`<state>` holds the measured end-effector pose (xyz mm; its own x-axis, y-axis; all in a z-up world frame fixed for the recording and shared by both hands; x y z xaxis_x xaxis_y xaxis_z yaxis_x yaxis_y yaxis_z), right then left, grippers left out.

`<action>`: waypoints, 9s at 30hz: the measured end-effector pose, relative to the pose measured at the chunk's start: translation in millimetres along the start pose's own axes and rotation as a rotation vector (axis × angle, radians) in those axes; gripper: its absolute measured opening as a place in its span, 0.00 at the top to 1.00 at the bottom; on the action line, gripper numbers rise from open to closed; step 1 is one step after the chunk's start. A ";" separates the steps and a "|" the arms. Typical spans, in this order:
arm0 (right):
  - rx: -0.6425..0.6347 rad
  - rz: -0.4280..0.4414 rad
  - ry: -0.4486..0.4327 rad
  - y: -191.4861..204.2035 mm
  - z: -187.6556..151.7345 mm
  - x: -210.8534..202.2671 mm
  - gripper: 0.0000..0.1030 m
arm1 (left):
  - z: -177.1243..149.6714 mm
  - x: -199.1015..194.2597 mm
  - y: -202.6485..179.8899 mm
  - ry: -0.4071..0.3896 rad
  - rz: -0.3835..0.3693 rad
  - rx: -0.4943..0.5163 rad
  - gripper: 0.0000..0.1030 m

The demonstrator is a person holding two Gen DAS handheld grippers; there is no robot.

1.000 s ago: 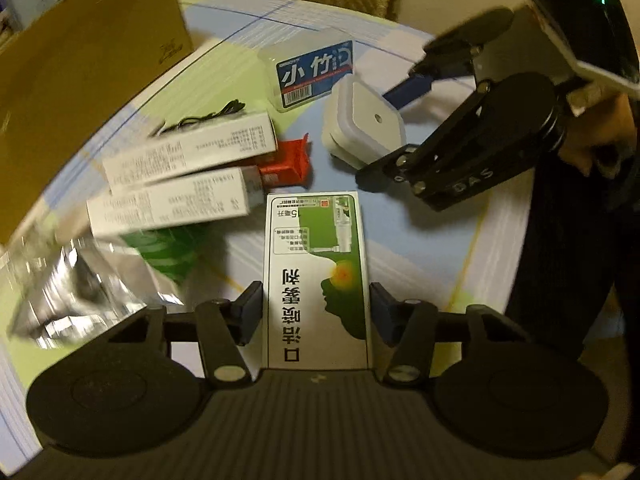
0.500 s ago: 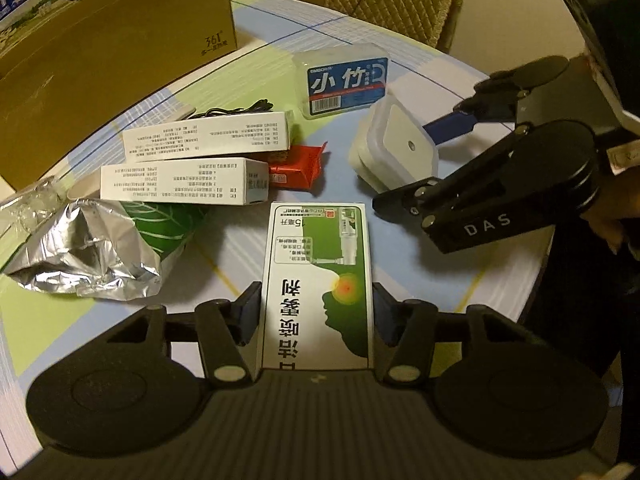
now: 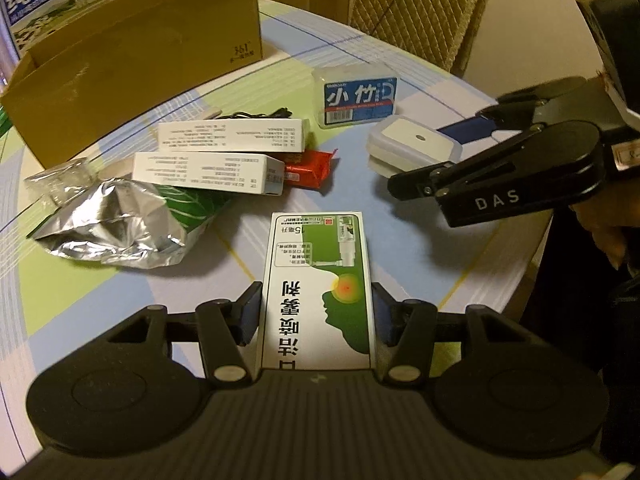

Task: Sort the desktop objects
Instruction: 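Carry the medicine box and night light into the cardboard box with both tools, then release both items into the box and pull both tools back, then grasp the clear plastic case with right tool while left tool grasps the silver foil bag, then carry the foil bag and plastic case over the cardboard box with both tools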

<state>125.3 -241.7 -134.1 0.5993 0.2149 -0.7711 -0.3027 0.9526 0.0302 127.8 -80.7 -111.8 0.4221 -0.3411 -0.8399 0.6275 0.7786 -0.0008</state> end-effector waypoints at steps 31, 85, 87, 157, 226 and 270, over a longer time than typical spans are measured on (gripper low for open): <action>-0.101 0.030 -0.289 -0.3 262.9 36.8 0.39 | 163.4 -8.9 191.0 -0.270 0.248 -0.171 0.51; -0.018 0.073 -0.227 -9.1 238.6 34.4 0.14 | 99.0 -27.5 194.7 -0.367 0.244 -0.374 0.33; -0.005 0.088 -0.231 -7.5 214.6 18.1 0.09 | 83.1 -33.6 181.5 -0.365 0.240 -0.382 0.26; -0.354 0.142 0.155 -31.3 93.9 58.3 0.72 | -26.6 42.0 109.0 -0.010 0.199 -0.524 0.14; 0.005 0.278 0.044 40.0 88.1 42.8 0.72 | -30.6 34.3 155.1 0.167 0.205 -0.372 0.55; -0.055 0.171 -0.112 -7.1 245.9 40.9 0.72 | 182.8 -20.7 201.0 -0.095 0.181 -0.250 0.55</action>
<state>334.3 -186.8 -9.5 0.6132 0.3978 -0.6824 -0.4450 0.8878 0.1176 364.8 -13.5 4.6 0.5788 -0.2242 -0.7840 0.3619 0.9322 0.0006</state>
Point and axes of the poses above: each gripper's, at about its wrist camera, not at the fingertips, and x roughly the way its jaws point, y to its left, z to its top, the point moved 2 cm from there along x, roughly the way its jaws point, and after that the axes turned 1 degree about z, right-handed, at the moved point
